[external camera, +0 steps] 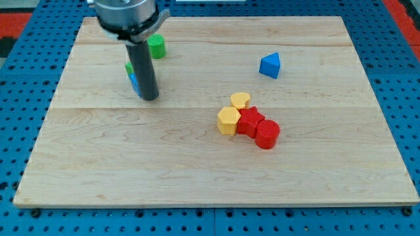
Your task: Point your arm to blue triangle
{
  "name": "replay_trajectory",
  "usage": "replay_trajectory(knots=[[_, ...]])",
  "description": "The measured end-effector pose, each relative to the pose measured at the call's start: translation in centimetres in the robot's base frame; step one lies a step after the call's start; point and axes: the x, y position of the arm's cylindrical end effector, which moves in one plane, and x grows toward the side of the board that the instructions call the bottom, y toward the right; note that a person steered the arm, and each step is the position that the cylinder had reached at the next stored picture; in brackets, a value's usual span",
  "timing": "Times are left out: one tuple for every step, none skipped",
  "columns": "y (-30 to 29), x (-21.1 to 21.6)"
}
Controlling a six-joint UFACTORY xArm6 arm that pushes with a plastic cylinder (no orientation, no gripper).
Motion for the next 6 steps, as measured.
replay_trajectory(knots=[[-1.3,-2.3],[-0.8,-1.4],[-1.6,-0.7],[7.3,-1.7],[13.7,-4.5],[13.9,-12.4]])
